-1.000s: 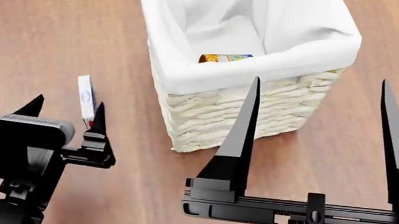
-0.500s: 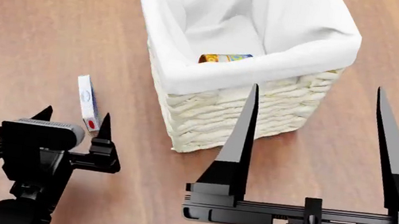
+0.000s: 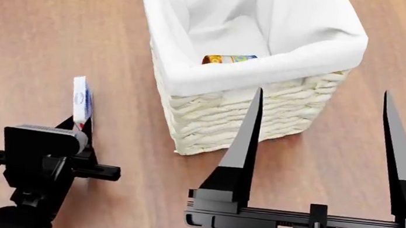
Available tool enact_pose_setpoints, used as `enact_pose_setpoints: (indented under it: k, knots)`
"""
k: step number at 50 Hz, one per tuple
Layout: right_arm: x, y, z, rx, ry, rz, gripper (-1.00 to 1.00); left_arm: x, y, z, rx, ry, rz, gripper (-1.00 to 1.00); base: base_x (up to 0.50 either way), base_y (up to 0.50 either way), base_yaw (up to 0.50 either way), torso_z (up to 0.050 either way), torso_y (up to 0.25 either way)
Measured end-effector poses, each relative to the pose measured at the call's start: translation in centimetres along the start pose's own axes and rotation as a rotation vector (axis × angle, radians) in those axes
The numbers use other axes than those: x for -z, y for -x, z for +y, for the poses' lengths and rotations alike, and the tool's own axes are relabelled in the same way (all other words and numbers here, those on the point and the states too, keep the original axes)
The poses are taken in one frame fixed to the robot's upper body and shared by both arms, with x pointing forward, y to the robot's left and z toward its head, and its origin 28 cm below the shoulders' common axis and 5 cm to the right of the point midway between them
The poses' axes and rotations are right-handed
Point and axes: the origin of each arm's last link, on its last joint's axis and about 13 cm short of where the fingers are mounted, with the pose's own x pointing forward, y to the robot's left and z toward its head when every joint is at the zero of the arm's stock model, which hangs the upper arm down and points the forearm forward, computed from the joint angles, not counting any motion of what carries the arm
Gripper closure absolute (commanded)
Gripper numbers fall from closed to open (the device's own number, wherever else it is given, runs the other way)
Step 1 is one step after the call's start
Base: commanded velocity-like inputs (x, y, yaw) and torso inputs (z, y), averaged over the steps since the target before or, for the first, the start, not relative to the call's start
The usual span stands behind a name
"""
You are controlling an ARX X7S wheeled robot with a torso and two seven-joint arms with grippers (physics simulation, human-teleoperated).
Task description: Pick up the alphabet soup and the cream cheese box, and put them in the basket.
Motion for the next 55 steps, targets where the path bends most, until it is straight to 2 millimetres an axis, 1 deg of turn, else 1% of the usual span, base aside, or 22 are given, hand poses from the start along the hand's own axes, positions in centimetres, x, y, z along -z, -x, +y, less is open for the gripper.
enact_pose_setpoints:
  k: [11,14,18,21,25,34,41,48,55]
  knots:
    - [0.0,0.0,0.0,0.0,-0.004,0.002,-1.0,-0.3,0.2,0.2,-0.011,0.002,0.0,1.0,0.0,0.0,0.0,0.0,0.001]
    - [0.0,0.1,0.1,0.0,-0.005,0.002,-1.0,-0.9,0.2,0.3,-0.018,0.006,-0.016,1.0,0.0,0.0,0.0,0.0,0.0]
    - [0.0,0.1,0.1,0.0,-0.006,0.001,-1.0,-2.5,0.2,0.5,-0.031,0.013,-0.064,1.0,0.0,0.0,0.0,0.0,0.0]
    - [0.0,0.1,0.0,0.0,-0.008,0.001,-1.0,-4.2,0.1,0.6,-0.038,0.017,-0.117,1.0,0.0,0.0,0.0,0.0,0.003]
    - [-0.1,0.1,0.0,0.001,-0.008,0.0,-1.0,-6.9,0.3,0.7,-0.047,0.021,-0.202,1.0,0.0,0.0,0.0,0.0,0.0]
    - [-0.1,0.2,0.1,-0.001,-0.009,0.0,-1.0,-14.5,1.5,0.6,-0.05,0.042,-0.424,1.0,0.0,0.0,0.0,0.0,0.001]
    - [-0.3,0.3,0.1,-0.004,-0.011,-0.003,-1.0,-20.1,2.1,0.0,0.008,0.039,-0.564,1.0,0.0,0.0,0.0,0.0,0.0]
    - [-0.3,0.3,0.2,-0.005,-0.01,-0.006,-1.0,-24.2,2.2,-1.0,0.125,0.017,-0.624,1.0,0.0,0.0,0.0,0.0,0.0]
    - [-0.5,0.3,0.2,-0.005,-0.01,-0.01,-1.0,-26.9,1.9,-2.3,0.277,-0.024,-0.621,1.0,0.0,0.0,0.0,0.0,0.001]
